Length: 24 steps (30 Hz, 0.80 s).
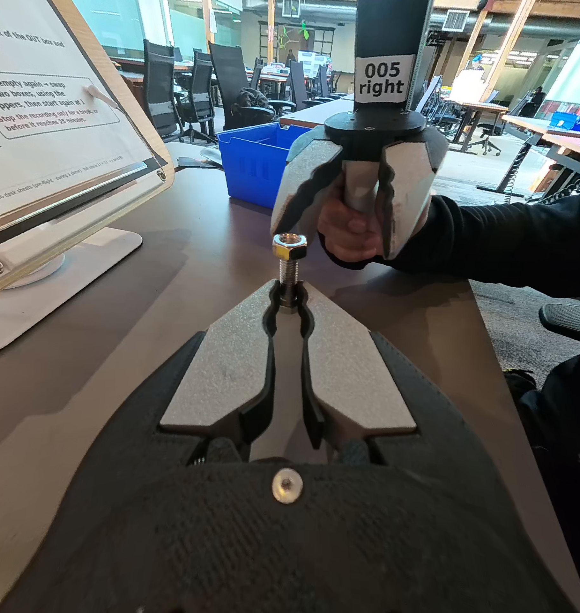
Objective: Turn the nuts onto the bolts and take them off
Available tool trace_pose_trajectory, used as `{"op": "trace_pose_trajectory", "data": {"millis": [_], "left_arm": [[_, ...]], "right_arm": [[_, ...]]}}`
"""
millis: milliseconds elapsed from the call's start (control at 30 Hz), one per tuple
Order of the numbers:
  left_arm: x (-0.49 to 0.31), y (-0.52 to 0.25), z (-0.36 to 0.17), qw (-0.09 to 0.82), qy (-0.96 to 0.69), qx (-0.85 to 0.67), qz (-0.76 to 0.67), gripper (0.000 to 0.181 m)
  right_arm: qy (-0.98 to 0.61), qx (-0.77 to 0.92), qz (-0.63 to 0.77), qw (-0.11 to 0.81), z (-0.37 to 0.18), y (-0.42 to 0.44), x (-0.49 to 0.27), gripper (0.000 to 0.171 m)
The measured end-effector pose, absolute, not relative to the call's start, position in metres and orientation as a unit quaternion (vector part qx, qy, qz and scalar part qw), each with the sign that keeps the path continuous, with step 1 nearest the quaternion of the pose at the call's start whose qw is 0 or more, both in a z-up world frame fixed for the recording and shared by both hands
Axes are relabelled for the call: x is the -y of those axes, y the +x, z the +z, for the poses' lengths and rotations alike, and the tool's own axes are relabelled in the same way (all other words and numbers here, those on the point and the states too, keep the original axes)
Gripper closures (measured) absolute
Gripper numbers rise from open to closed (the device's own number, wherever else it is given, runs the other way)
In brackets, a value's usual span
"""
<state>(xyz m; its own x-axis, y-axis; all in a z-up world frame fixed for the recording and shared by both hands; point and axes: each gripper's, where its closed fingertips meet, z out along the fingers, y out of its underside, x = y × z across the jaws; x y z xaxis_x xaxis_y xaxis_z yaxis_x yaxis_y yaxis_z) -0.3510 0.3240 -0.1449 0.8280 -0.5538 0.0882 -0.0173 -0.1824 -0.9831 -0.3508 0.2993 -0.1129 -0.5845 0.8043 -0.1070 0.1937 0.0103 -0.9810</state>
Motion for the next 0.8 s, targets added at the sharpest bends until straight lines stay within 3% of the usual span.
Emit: {"op": "trace_pose_trajectory", "data": {"millis": [800], "left_arm": [[-0.328,-0.363,-0.148,0.61,-0.747,-0.172,-0.2,0.174]], "right_arm": [[-0.385,0.668,0.583,0.256,-0.117,-0.352,-0.299,0.121]]}}
